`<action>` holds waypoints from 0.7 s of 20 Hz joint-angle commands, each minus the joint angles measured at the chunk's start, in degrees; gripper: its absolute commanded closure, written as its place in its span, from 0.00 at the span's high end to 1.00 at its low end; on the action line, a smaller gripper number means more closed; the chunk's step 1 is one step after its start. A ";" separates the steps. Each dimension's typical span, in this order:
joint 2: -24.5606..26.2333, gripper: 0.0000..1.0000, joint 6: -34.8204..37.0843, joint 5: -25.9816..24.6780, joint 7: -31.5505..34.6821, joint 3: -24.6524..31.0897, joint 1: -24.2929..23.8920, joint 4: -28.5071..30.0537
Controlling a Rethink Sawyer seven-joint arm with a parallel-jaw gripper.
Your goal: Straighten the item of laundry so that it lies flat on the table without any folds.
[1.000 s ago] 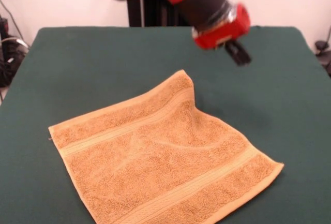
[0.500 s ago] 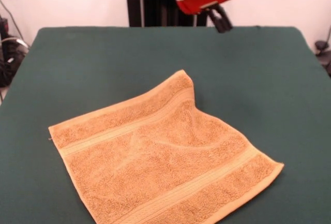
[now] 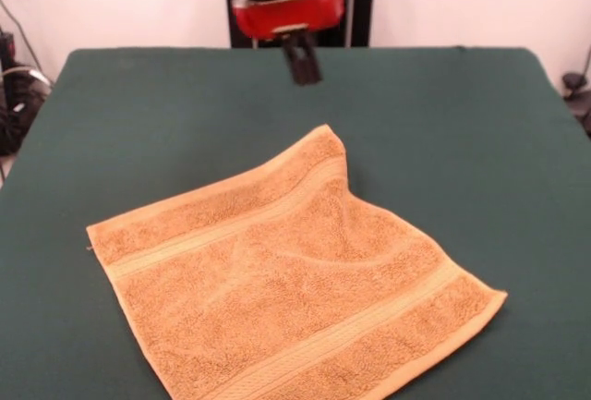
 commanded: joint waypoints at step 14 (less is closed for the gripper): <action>7.20 0.00 -5.33 -17.02 8.05 -15.68 10.86 -25.60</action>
